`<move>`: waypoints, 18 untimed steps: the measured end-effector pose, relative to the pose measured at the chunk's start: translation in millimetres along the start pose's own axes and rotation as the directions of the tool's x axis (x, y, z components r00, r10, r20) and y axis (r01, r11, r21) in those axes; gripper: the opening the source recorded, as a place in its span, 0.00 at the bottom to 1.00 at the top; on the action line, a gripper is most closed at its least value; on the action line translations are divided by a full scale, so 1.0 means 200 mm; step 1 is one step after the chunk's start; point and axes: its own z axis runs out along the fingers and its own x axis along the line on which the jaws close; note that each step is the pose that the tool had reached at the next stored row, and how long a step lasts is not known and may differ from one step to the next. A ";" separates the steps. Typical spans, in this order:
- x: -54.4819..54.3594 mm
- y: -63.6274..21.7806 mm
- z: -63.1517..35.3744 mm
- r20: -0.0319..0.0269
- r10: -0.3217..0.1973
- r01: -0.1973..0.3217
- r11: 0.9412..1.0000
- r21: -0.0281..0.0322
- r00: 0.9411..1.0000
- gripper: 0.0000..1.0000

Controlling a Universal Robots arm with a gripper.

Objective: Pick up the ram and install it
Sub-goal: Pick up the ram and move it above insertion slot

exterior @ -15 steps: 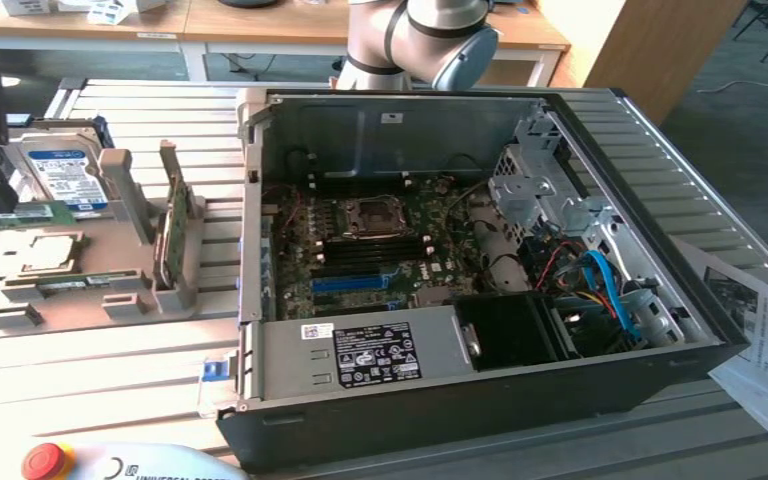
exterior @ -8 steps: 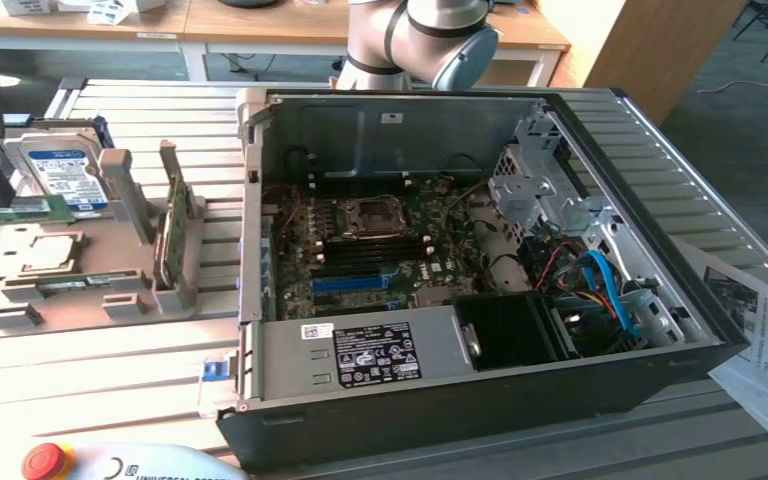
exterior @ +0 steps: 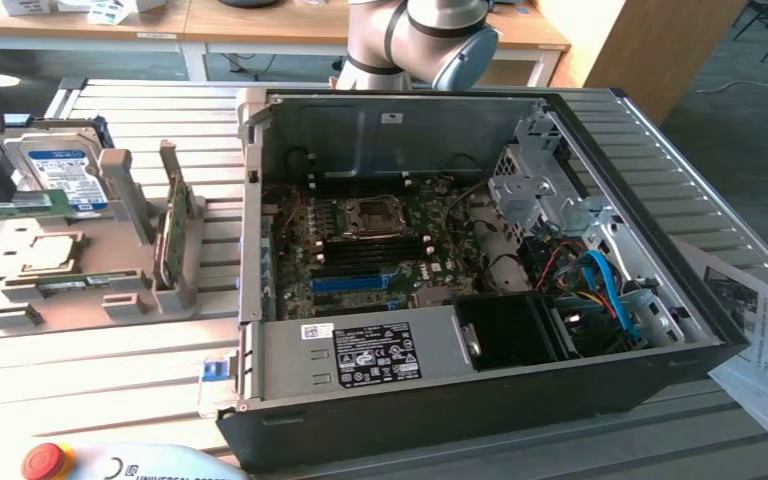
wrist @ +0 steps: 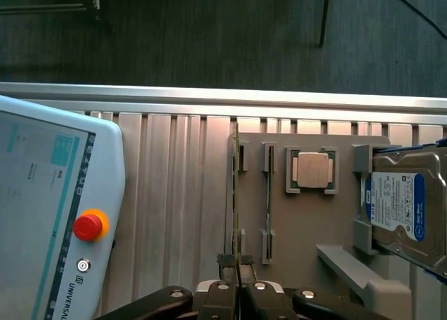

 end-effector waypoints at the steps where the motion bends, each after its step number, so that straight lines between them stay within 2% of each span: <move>1: 0.00 0.000 -0.003 0.003 0.000 0.000 1.000 0.002 1.000 0.12; 3: 0.00 0.001 -0.011 0.010 0.000 0.000 1.000 0.005 1.000 0.12; 5: 0.00 0.001 -0.017 0.014 0.000 0.000 1.000 0.007 1.000 0.12; 9: 0.00 0.001 -0.028 0.015 0.000 0.000 1.000 0.007 1.000 0.12; 15: 0.00 0.004 -0.081 0.015 0.000 0.000 1.000 0.007 1.000 0.12; 18: 0.00 0.004 -0.083 0.015 0.000 0.000 1.000 0.007 1.000 0.12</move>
